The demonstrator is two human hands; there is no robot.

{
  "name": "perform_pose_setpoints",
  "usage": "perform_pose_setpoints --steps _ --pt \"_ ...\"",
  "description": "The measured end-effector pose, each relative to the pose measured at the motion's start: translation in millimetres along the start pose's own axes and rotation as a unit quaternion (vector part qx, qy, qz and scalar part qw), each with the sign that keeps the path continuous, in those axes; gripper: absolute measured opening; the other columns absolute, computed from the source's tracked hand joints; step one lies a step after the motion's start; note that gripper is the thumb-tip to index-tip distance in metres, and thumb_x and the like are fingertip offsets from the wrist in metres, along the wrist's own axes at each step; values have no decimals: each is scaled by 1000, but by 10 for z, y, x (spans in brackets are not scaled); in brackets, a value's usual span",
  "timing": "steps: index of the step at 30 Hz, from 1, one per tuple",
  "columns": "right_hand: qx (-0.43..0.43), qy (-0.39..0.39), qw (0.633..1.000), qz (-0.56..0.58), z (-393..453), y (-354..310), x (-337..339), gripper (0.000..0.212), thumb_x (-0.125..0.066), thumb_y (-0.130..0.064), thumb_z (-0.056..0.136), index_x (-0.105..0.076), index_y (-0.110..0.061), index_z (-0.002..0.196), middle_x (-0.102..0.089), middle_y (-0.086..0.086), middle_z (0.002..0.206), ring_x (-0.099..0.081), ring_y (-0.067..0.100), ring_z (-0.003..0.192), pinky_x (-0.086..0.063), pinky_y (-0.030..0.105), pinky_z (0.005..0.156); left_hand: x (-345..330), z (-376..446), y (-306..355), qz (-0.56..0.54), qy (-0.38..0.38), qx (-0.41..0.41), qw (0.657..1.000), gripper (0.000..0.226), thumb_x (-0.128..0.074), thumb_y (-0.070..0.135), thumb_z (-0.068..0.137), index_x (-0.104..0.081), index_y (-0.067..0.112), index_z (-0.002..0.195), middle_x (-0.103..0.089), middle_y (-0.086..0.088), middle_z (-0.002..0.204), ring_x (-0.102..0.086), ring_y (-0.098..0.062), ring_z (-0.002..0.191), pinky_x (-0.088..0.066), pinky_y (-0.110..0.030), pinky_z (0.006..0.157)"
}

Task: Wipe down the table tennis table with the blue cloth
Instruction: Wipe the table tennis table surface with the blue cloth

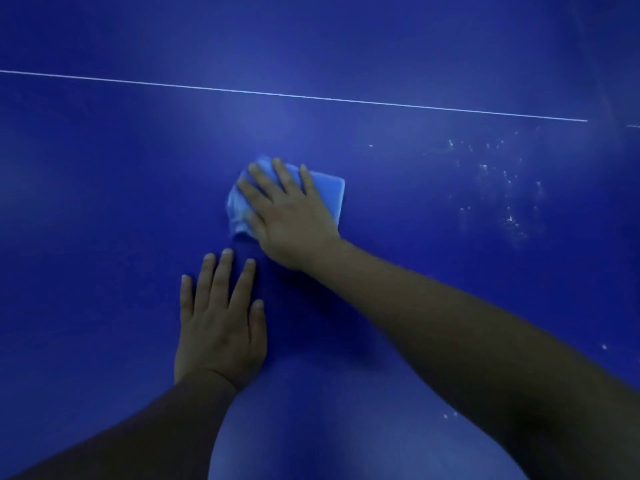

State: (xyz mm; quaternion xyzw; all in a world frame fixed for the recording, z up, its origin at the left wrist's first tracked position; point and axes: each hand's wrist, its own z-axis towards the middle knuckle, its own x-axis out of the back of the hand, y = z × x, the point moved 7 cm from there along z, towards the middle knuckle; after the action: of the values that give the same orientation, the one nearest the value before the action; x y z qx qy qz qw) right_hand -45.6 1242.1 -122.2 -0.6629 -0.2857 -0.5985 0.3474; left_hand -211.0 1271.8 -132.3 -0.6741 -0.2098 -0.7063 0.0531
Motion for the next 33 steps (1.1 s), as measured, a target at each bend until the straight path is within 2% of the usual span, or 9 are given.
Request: perform_pose_setpoints --steps 5,9,12,16,20,23,25,29,33 --pt "-237 27 968 -76 166 1686 219 70 -15 -55 96 -35 -15 150 -32 10 159 -28 41 145 -26 61 110 -10 11 -15 2 -10 2 1000 60 -29 39 98 -40 15 153 -27 -12 163 -15 -29 153 -4 -52 123" --pt "-433 56 900 6 -322 2517 342 62 -17 -49 103 -29 -16 155 -20 5 166 -15 37 151 -14 63 117 -11 13 -15 7 -19 2 1000 60 -29 39 99 -38 15 153 -26 -11 164 -16 -30 153 -3 -51 123" --pt "-315 44 947 -34 24 1666 285 75 -11 -56 96 -32 -12 154 -27 11 163 -23 41 148 -19 61 116 -6 25 -14 12 -27 4 1000 60 -29 39 98 -39 14 152 -27 -13 163 -16 -31 153 -3 -52 123" --pt "-58 -35 997 -23 379 696 90 57 -22 -45 105 -25 -22 157 -19 1 166 -14 31 153 -11 54 120 -7 19 -16 17 -28 7 999 62 -30 39 97 -40 13 152 -26 -13 163 -15 -31 153 -1 -51 123" --pt "-261 28 960 -92 195 2009 324 73 -10 -58 96 -33 -19 153 -29 6 162 -27 37 146 -26 58 112 1 16 4 7 -20 6 1000 62 -31 39 96 -43 11 150 -28 -15 162 -19 -35 152 -6 -55 123" --pt "-426 50 903 -15 -141 2621 404 69 -15 -57 101 -25 -18 157 -20 5 165 -17 37 150 -17 60 117 -1 22 -12 5 -23 6 1000 62 -32 39 96 -44 10 149 -28 -16 161 -19 -36 152 -7 -57 122" --pt "-376 46 925 -34 8 2197 374 73 -9 -56 98 -26 -16 156 -22 8 165 -20 39 149 -18 60 116 2 24 -16 0 -23 3 1000 62 -32 39 95 -45 10 149 -29 -16 161 -20 -36 151 -9 -58 122" --pt "-130 5 991 -28 447 1066 151 57 -18 -44 105 -24 -23 158 -18 -1 166 -12 32 153 -12 56 121 -6 24 -15 8 -24 9 1000 63 -31 40 95 -45 11 149 -28 -15 162 -18 -34 152 -10 -59 122" --pt "-197 -5 978 -67 422 2147 302 63 -20 -56 101 -26 -27 156 -21 -2 165 -20 36 150 -21 60 115 -28 31 -21 4 -30 8 999 63 -30 41 96 -42 12 151 -27 -15 162 -16 -33 153 -6 -56 123"
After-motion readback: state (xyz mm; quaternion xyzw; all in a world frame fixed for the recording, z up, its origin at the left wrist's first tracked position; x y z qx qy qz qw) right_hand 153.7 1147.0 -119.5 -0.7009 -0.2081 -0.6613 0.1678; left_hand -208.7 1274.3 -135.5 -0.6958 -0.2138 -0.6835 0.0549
